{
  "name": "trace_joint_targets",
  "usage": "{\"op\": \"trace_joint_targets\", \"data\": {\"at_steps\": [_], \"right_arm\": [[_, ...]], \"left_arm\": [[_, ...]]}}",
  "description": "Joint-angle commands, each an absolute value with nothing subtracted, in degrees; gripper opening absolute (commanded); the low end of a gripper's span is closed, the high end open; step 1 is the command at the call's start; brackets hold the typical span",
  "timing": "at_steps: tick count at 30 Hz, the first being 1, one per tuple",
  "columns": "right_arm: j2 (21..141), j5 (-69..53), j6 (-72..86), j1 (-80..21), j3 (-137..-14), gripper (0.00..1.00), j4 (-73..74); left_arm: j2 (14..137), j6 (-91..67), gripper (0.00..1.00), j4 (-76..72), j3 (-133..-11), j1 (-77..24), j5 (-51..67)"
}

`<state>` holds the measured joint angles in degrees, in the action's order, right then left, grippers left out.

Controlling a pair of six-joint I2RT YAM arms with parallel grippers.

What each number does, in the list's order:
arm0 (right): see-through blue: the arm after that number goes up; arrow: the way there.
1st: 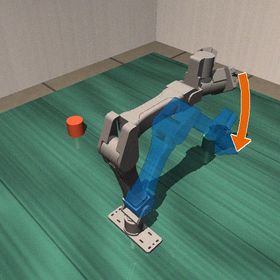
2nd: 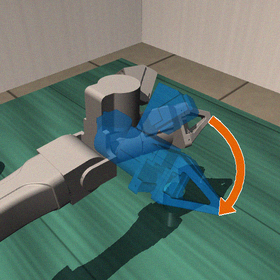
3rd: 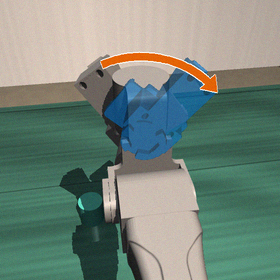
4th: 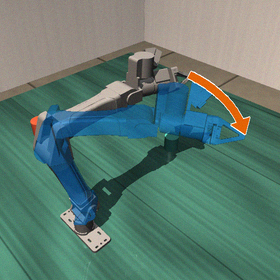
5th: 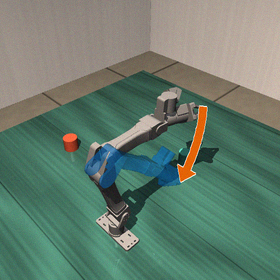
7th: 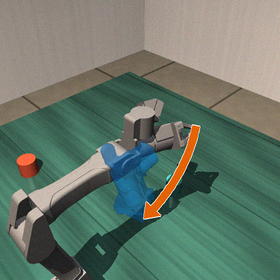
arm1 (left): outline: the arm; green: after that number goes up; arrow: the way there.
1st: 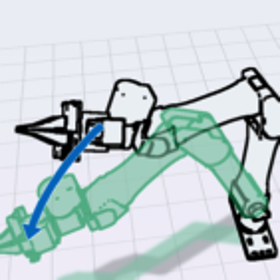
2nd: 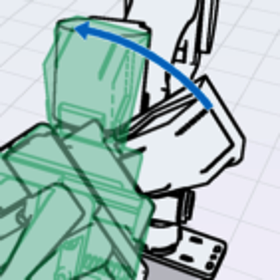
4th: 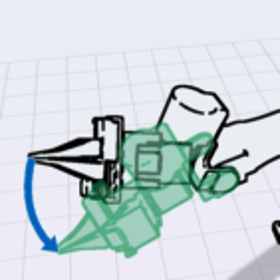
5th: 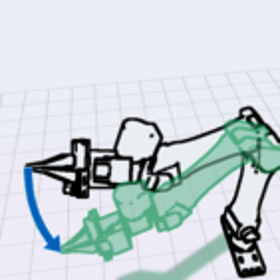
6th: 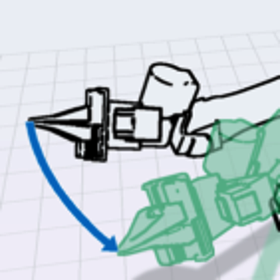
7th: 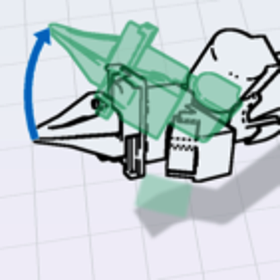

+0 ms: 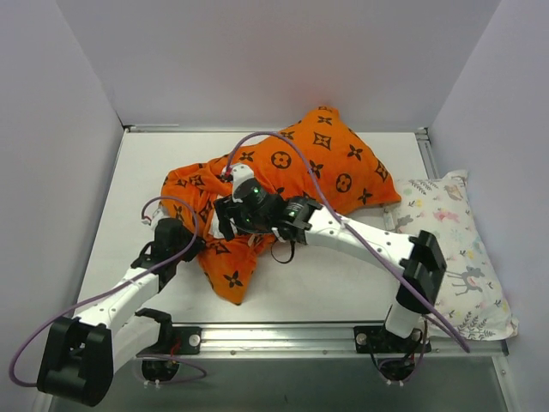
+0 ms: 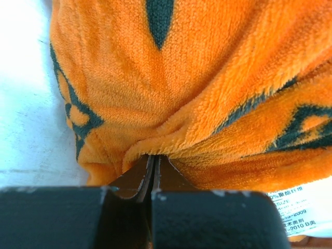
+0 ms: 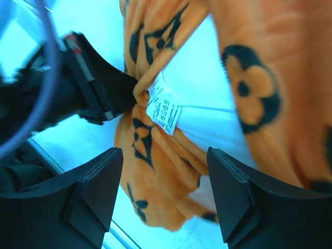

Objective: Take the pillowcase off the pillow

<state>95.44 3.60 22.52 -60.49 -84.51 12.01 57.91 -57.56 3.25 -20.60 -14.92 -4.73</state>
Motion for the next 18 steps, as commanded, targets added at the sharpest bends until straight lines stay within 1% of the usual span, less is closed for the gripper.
{"op": "trace_joint_targets", "data": {"at_steps": [1,3,5,6,7,9,11,15,17,18], "right_arm": [[101.32,1.57,20.31,-60.47,-88.94,0.66,13.70],[104.67,5.52,20.13,-59.68,-91.22,0.69,17.11],[106.78,8.69,21.70,-57.85,-91.93,0.74,19.94],[106.79,12.44,22.41,-57.22,-91.93,0.77,21.69],[106.61,14.13,23.63,-56.61,-90.45,0.83,21.71],[105.65,17.82,25.30,-54.42,-88.95,0.87,21.88],[104.34,17.32,27.32,-52.83,-87.02,0.91,21.45],[101.87,10.57,31.28,-49.32,-82.45,0.97,13.48],[102.48,8.62,32.60,-47.64,-83.40,0.99,13.01],[104.66,8.27,31.91,-47.55,-84.97,0.99,14.57]], "left_arm": [[58.54,-54.05,0.00,12.92,-19.51,-14.68,-10.55],[58.10,-53.88,0.00,13.79,-19.77,-14.50,-10.63],[57.48,-53.61,0.00,14.50,-20.04,-14.50,-10.90],[57.05,-53.44,0.00,15.02,-20.13,-14.41,-11.07],[56.78,-53.18,0.00,15.38,-20.21,-14.50,-11.16],[56.25,-53.00,0.00,16.25,-20.56,-14.50,-11.42],[56.08,-52.73,0.00,16.61,-20.65,-14.41,-11.60],[56.51,-52.38,0.00,17.31,-21.27,-14.24,-11.51],[56.34,-52.12,0.00,17.40,-21.53,-14.33,-11.25],[56.16,-51.95,0.00,17.49,-21.53,-14.24,-10.99]]}}
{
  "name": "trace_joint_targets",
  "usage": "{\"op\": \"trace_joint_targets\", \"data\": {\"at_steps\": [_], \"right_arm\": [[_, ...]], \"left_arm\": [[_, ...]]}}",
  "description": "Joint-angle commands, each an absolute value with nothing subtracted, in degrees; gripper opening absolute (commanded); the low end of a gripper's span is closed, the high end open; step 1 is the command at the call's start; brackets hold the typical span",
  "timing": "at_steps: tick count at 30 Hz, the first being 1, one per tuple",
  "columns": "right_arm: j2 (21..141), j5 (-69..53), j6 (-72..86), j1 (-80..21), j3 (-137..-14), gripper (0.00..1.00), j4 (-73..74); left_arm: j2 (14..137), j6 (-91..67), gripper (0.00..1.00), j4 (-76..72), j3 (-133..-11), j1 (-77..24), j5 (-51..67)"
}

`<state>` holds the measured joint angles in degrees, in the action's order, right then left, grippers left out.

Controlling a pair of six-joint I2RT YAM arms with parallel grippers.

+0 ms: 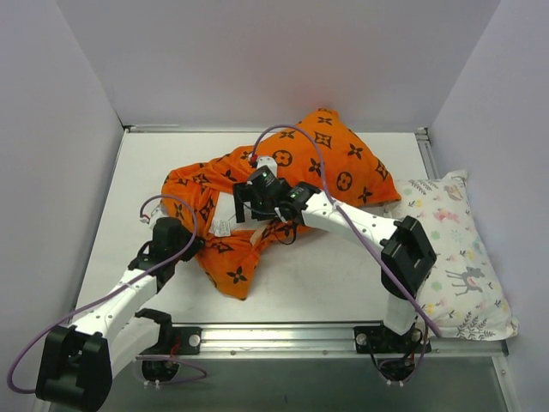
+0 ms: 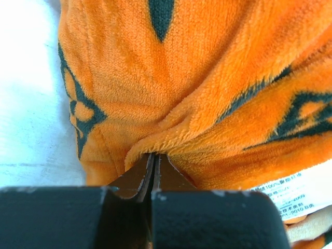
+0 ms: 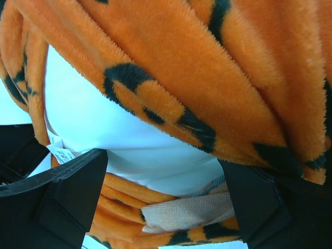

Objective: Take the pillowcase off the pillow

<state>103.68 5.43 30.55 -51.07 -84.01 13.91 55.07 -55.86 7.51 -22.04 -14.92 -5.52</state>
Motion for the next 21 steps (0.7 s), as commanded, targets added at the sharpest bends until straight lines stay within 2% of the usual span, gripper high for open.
{"op": "trace_joint_targets", "data": {"at_steps": [1,13,14,15,16,17,18,19,21], "right_arm": [[105.72,7.48,31.21,-47.90,-86.30,0.99,15.37],[113.90,0.62,30.24,-52.56,-90.78,1.00,16.00],[115.73,0.53,29.97,-52.47,-91.84,0.93,16.43],[116.80,-2.52,29.97,-51.69,-92.89,0.78,17.04],[117.68,-2.90,30.23,-51.07,-94.73,0.19,17.83],[117.69,-3.16,32.24,-50.28,-94.48,0.00,18.28],[116.90,-3.51,33.04,-48.79,-93.70,0.00,17.41],[115.85,-4.30,33.48,-48.26,-92.13,0.00,15.75],[113.30,-4.05,34.36,-47.38,-89.83,0.00,14.06]], "left_arm": [[55.99,-51.51,0.00,17.40,-21.88,-14.24,-10.81],[59.41,-47.03,0.00,14.15,-24.43,-15.64,-6.86],[59.68,-46.85,0.00,13.54,-24.78,-15.82,-6.42],[60.03,-46.50,0.00,13.36,-25.05,-15.91,-5.89],[60.03,-45.71,0.00,13.10,-25.40,-16.00,-5.11],[59.68,-45.36,0.00,13.10,-25.84,-16.08,-4.14],[58.46,-44.83,0.01,13.53,-27.14,-16.43,-3.52],[57.58,-43.95,0.25,14.23,-28.38,-16.70,-3.25],[54.08,-43.51,0.45,17.04,-31.97,-17.57,-3.95]]}}
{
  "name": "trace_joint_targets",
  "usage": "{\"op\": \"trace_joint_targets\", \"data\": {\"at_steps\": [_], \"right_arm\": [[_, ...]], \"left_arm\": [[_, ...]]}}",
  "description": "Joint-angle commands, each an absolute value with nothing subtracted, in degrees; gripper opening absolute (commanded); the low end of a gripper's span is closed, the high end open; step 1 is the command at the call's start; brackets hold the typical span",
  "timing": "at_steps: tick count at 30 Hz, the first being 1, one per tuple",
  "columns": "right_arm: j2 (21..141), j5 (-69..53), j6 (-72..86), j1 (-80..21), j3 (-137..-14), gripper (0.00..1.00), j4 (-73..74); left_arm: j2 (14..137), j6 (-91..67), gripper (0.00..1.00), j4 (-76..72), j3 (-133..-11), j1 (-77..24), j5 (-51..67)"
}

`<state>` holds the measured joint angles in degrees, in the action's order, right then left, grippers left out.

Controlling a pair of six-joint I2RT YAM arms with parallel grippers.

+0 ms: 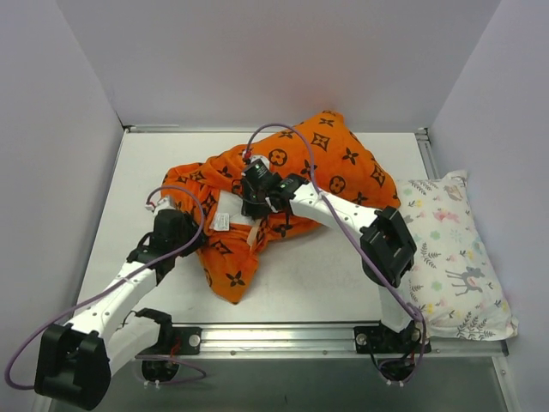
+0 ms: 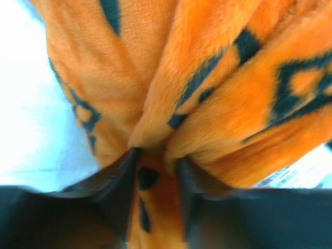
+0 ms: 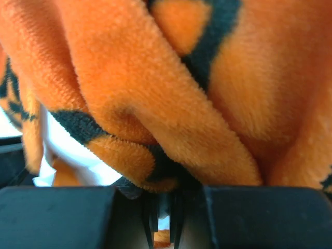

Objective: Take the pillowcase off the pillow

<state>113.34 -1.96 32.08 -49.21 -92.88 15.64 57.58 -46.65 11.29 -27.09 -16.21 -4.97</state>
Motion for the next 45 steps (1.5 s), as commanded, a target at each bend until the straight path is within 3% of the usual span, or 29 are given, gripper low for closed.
{"op": "trace_joint_targets", "data": {"at_steps": [1,2,5,9,13,14,18,25,28,33,34,45], "right_arm": [[112.94,-3.35,34.37,-47.03,-89.82,0.00,13.98],[112.16,-2.90,34.89,-46.93,-89.56,0.00,13.89],[110.49,-1.67,36.73,-46.93,-86.68,0.00,10.57],[108.99,-0.18,40.59,-47.37,-83.59,0.00,6.25],[108.46,2.28,42.88,-47.37,-82.09,0.00,3.17],[108.20,2.29,43.24,-47.29,-81.92,0.00,2.29],[107.84,2.29,43.68,-47.37,-82.53,0.00,2.28],[106.88,2.28,42.98,-47.29,-81.91,0.00,2.64],[106.61,2.20,42.54,-46.67,-81.91,0.00,2.72],[106.70,1.85,42.36,-44.39,-84.98,0.00,3.95],[106.79,1.41,42.62,-43.60,-85.77,0.00,4.22],[105.82,-6.76,47.90,-31.74,-103.26,0.00,11.07]], "left_arm": [[53.10,-43.24,0.54,18.18,-33.30,-18.62,-4.30],[51.95,-43.24,0.66,20.19,-34.44,-19.15,-4.74],[49.14,-44.82,0.81,24.76,-40.24,-21.88,-6.94],[49.30,-51.03,0.87,32.41,-48.15,-28.72,-14.47],[51.41,-64.31,0.89,40.69,-52.38,-38.48,-31.26],[51.94,-66.25,0.98,41.39,-52.64,-40.15,-32.07],[58.77,-73.81,0.97,41.14,-53.35,-41.48,-34.54],[69.60,-72.86,0.97,37.45,-56.52,-39.91,-31.21],[68.82,-71.55,0.79,33.59,-52.32,-39.46,-28.48],[64.43,-70.58,0.05,30.41,-44.75,-38.94,-25.41],[63.90,-70.40,0.00,30.50,-43.78,-38.76,-24.62],[59.33,-73.56,0.00,31.64,-29.81,-38.32,-23.12]]}}
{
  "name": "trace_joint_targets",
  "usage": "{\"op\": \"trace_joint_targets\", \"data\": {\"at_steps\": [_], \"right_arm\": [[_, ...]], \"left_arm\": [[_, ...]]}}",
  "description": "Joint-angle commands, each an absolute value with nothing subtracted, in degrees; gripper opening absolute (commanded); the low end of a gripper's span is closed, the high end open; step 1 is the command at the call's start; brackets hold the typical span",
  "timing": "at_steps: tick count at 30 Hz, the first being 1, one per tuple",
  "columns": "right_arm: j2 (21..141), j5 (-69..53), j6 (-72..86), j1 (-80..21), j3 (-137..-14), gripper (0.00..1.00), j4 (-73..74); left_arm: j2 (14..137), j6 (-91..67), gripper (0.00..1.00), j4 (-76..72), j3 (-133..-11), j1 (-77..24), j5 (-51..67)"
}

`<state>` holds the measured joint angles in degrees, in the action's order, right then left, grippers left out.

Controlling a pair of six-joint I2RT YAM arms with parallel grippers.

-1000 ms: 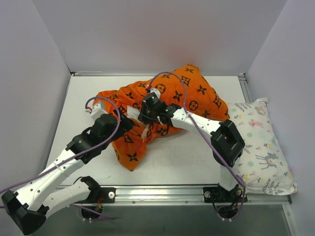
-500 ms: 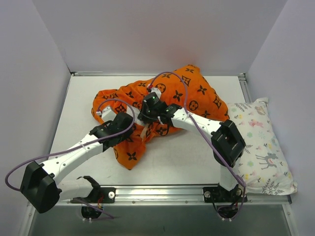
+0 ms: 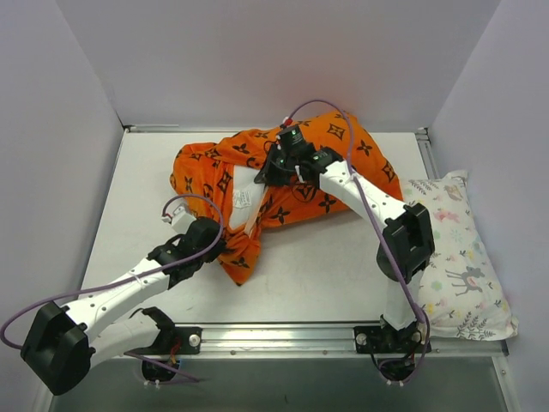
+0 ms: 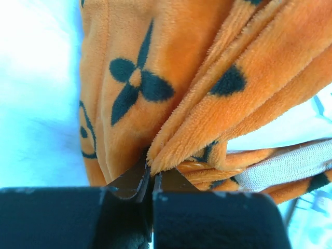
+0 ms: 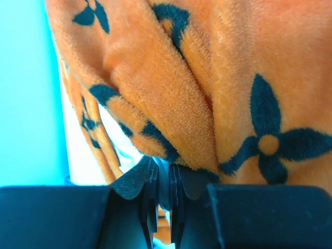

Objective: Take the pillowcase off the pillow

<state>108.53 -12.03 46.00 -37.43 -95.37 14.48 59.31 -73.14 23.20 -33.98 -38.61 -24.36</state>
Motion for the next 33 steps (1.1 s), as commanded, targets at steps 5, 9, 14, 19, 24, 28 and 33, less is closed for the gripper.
{"op": "trace_joint_targets", "data": {"at_steps": [5,9,14,19,24,28,33], "right_arm": [[104.68,-8.26,48.43,-31.29,-108.63,0.00,13.88],[106.34,-10.02,48.08,-30.32,-116.17,0.00,16.87],[106.27,-11.34,46.06,-31.46,-115.06,0.00,17.93],[99.43,-5.73,36.41,-37.07,-100.06,0.00,17.49],[92.56,1.57,26.99,-47.52,-84.93,0.30,12.32],[87.46,11.92,21.46,-55.70,-72.72,0.42,4.95],[89.03,13.79,14.52,-59.85,-69.08,0.52,-1.74]], "left_arm": [[61.34,-74.53,0.00,29.10,-27.60,-38.14,-23.91],[67.31,-74.97,0.00,27.69,-27.60,-39.28,-22.15],[67.93,-74.18,0.00,19.00,-24.00,-39.73,-20.83],[72.42,-71.81,0.00,14.78,-26.10,-39.46,-19.69],[70.41,-72.68,0.00,8.01,-20.85,-39.64,-18.81],[67.51,-72.86,0.00,6.41,-18.99,-39.64,-18.63],[65.57,-72.69,0.00,6.50,-18.54,-39.64,-18.37]]}}
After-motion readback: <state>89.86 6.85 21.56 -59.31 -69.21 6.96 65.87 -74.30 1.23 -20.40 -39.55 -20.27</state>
